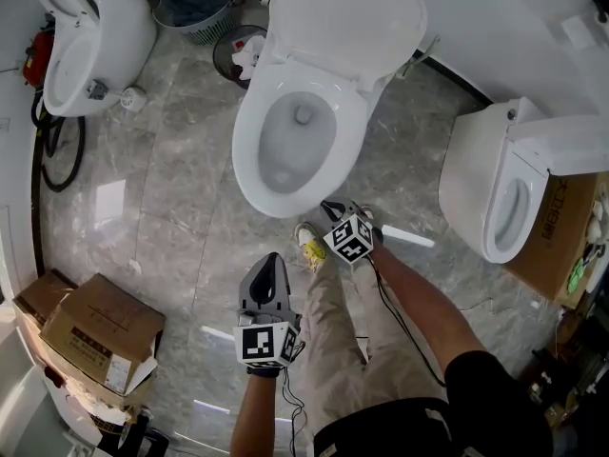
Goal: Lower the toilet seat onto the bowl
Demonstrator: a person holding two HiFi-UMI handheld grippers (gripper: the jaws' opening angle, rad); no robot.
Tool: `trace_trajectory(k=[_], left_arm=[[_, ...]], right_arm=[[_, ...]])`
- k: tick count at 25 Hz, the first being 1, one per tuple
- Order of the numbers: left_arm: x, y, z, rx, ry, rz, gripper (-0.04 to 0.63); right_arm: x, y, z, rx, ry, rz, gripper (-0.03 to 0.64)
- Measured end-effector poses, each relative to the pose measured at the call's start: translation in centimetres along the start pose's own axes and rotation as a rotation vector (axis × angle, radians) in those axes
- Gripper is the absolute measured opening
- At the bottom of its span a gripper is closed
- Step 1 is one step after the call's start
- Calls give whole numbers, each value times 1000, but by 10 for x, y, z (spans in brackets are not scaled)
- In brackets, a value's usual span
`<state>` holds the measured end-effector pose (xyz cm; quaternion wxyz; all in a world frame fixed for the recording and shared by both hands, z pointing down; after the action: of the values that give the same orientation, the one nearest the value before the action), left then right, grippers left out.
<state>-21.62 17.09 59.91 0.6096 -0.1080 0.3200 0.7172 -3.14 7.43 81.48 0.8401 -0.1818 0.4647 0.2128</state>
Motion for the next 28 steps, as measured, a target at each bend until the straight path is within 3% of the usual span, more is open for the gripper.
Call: trace_trajectory(k=[28], left_arm=[[17, 14, 20, 50, 38, -35, 11]], right_arm=[[-40, 3, 12, 32, 131, 16, -3]])
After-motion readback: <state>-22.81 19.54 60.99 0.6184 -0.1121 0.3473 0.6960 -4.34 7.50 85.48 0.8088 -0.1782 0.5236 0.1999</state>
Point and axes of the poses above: the fingertips, and each gripper's own axes: x backward along the fingers, y to its left, z out of its underside, the point moved 10 cm from there along x, backward along the fingers, and after that the axes turned 1 degree about -y, right-handed, at the moved point
